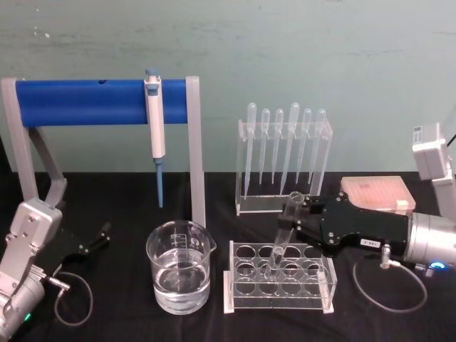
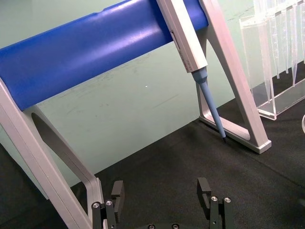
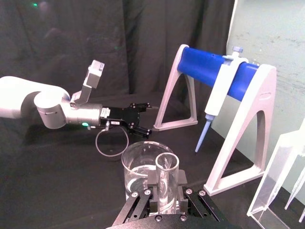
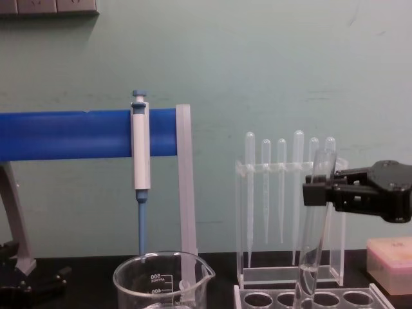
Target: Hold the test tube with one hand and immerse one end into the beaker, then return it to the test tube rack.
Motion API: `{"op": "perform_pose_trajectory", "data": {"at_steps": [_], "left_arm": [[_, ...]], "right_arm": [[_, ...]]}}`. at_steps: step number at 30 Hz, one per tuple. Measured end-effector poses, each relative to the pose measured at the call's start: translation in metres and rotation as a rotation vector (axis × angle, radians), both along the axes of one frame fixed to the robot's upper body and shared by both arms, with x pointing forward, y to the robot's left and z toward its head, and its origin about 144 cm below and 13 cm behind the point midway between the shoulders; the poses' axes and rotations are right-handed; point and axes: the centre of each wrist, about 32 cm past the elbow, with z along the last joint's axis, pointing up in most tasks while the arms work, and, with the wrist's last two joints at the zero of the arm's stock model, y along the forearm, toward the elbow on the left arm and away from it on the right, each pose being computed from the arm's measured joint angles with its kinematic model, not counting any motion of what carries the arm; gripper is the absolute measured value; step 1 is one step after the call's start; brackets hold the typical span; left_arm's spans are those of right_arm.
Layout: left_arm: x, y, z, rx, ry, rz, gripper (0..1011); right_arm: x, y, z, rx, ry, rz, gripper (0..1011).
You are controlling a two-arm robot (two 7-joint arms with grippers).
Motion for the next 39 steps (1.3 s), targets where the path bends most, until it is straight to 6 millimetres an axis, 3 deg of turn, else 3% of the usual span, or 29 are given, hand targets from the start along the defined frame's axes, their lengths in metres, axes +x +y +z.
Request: {"op": "perform_pose_trajectory", "data": {"at_steps": [39], "left_arm": [[0.0, 0.0, 0.0, 0.0, 0.0, 0.0, 1000]], "right_arm": [[0.002, 0.008, -0.028, -0.052, -0.013, 0.001, 225]]}}
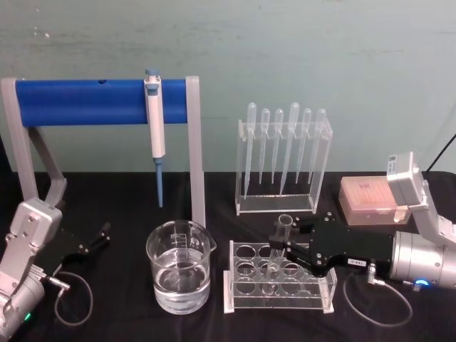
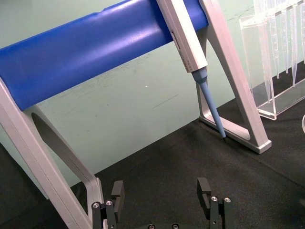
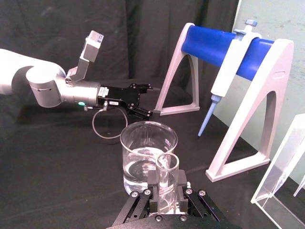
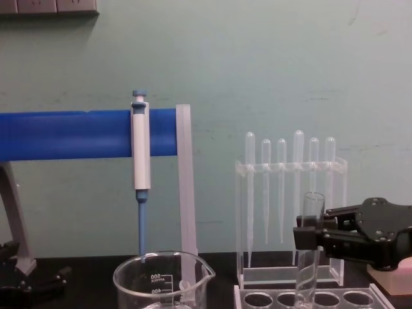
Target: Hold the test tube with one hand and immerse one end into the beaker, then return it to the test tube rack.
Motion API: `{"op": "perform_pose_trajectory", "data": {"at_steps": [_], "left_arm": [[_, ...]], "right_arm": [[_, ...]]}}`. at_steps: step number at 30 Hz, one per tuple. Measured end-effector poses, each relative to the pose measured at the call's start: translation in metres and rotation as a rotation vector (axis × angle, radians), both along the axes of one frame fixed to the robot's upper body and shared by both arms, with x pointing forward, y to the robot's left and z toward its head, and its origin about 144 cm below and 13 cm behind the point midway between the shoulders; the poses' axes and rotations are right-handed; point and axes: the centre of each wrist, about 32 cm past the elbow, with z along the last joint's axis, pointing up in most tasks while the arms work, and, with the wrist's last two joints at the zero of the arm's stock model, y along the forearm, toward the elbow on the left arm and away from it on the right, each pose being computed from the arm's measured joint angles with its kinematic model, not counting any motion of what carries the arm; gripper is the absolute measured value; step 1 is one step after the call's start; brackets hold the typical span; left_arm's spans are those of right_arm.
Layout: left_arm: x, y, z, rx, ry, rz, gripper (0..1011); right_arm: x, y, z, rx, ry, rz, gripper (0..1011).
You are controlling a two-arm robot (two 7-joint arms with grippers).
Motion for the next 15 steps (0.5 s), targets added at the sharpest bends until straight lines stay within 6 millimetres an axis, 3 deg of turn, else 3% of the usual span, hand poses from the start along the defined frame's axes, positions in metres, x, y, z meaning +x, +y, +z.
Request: {"op": "perform_pose_trajectory", "data": {"at_steps": [15], "left_arm": [[0.0, 0.0, 0.0, 0.0, 0.0, 0.0, 1000]], "right_arm": [[-0.0001, 0.0001, -0.0041, -0.006, 0.013, -0.009, 225]]}}
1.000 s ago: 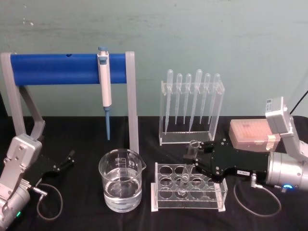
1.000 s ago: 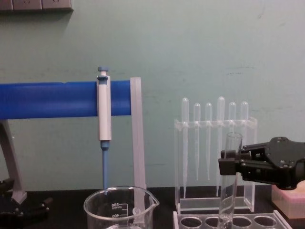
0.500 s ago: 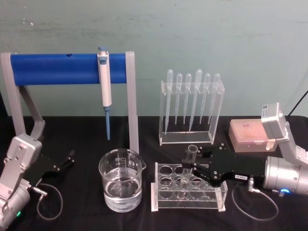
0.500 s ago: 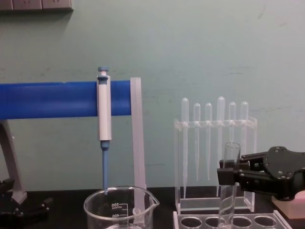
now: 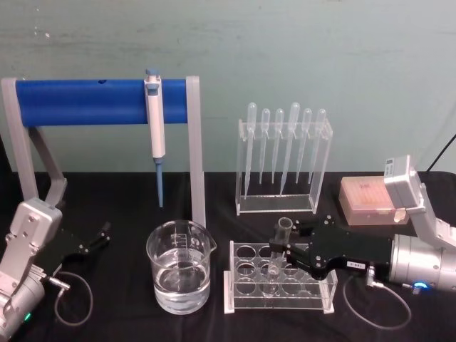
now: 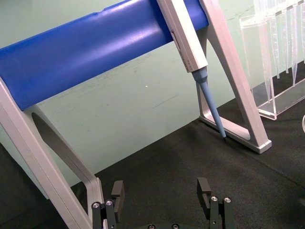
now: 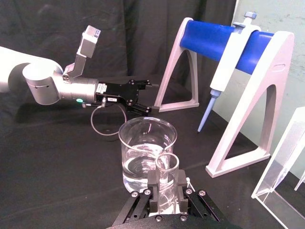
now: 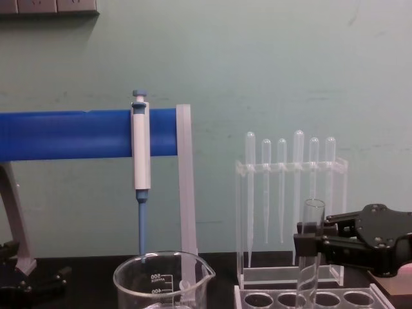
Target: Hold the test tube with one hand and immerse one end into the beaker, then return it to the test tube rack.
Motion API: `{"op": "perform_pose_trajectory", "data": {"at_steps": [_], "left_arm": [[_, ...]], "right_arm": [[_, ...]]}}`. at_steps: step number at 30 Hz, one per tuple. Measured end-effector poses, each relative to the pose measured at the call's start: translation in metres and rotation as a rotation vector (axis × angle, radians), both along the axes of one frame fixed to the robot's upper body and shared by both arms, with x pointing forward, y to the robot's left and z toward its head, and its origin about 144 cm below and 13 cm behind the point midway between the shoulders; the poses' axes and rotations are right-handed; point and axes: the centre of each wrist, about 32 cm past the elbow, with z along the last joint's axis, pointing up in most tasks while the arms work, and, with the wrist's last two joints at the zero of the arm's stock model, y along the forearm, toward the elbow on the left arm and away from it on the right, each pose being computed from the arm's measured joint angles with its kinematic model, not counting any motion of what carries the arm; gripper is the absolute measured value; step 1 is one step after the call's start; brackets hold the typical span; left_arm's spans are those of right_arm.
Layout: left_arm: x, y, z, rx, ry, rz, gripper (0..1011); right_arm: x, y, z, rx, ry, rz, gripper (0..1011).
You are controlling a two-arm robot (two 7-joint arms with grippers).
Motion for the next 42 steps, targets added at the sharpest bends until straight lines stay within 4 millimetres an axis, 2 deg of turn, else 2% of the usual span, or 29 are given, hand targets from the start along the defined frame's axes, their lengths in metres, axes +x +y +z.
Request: {"op": "perform_pose_trajectory", "data": {"at_steps": [11, 23, 25, 28, 30, 31, 32, 37, 42], "left_arm": [[0.0, 0.0, 0.0, 0.0, 0.0, 0.0, 1000], [0.0, 0.0, 0.0, 0.0, 0.0, 0.0, 1000], [0.0, 0.0, 0.0, 0.0, 0.0, 0.0, 1000], [0.0, 0.0, 0.0, 0.0, 0.0, 0.0, 1000], [0.0, 0.0, 0.0, 0.0, 0.0, 0.0, 1000], [0.0, 0.0, 0.0, 0.0, 0.0, 0.0, 1000], [0.0, 0.0, 0.0, 0.0, 0.0, 0.0, 1000], [0.0, 0.0, 0.0, 0.0, 0.0, 0.0, 1000], [0.0, 0.0, 0.0, 0.0, 0.0, 0.0, 1000]], "right_arm": [[0.0, 0.0, 0.001, 0.001, -0.001, -0.001, 226], [0.0, 0.0, 0.001, 0.002, -0.003, -0.001, 628], [0.0, 0.0, 0.001, 0.003, -0.003, 0.0, 659], [0.0, 0.0, 0.002, 0.004, -0.006, 0.0, 784], [-0.001, 0.0, 0.004, 0.013, -0.02, 0.002, 820], [-0.002, -0.001, 0.005, 0.023, -0.033, 0.004, 875], [-0.003, -0.001, 0.006, 0.027, -0.04, 0.004, 875], [-0.008, 0.0, 0.015, 0.056, -0.079, 0.011, 1002], [-0.013, 0.0, 0.024, 0.101, -0.114, 0.008, 1000]]}}
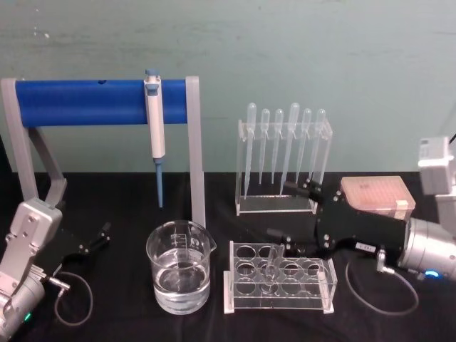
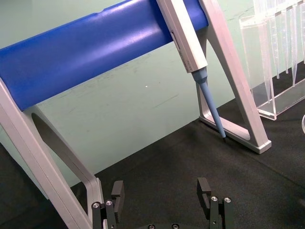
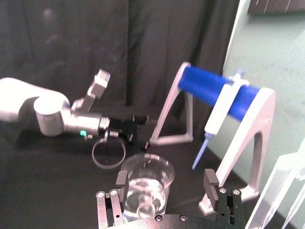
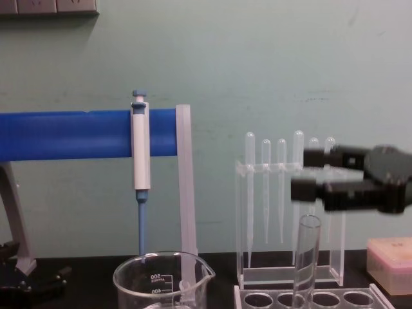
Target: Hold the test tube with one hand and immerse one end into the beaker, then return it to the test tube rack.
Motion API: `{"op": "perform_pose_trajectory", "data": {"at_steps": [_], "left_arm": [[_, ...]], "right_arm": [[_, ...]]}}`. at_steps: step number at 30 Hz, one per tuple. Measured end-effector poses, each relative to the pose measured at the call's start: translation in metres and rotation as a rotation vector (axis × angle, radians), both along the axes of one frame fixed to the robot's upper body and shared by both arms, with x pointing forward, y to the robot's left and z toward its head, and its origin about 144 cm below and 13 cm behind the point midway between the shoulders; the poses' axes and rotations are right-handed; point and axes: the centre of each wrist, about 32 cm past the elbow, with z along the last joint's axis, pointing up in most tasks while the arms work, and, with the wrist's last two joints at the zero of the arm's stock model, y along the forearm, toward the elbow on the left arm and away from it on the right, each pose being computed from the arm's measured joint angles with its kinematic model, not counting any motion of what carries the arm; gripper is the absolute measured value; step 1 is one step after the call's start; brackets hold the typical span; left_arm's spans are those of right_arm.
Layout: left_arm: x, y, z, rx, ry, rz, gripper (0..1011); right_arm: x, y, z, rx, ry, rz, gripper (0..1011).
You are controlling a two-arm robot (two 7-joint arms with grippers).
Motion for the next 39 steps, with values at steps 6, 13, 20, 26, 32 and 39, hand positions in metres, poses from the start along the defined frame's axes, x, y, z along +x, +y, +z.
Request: {"op": "perform_pose_trajectory", "data": {"at_steps": [6, 13, 20, 26, 32, 39], "left_arm": [[0.0, 0.0, 0.0, 0.0, 0.0, 0.0, 1000], [0.0, 0.0, 0.0, 0.0, 0.0, 0.0, 1000], [0.0, 0.0, 0.0, 0.0, 0.0, 0.0, 1000], [0.0, 0.0, 0.0, 0.0, 0.0, 0.0, 1000], [0.0, 0.0, 0.0, 0.0, 0.0, 0.0, 1000], [0.0, 0.0, 0.0, 0.0, 0.0, 0.0, 1000]], "right_arm": [[-0.006, -0.003, 0.006, 0.075, -0.035, -0.085, 1002], [-0.009, -0.006, -0.005, 0.098, 0.017, -0.371, 1002], [-0.005, 0.0, -0.032, 0.078, 0.101, -0.692, 1002], [0.001, 0.009, -0.05, 0.075, 0.132, -0.846, 1002], [0.003, 0.016, -0.055, 0.074, 0.117, -0.872, 1000], [0.002, 0.015, -0.055, 0.074, 0.118, -0.872, 1002]]}}
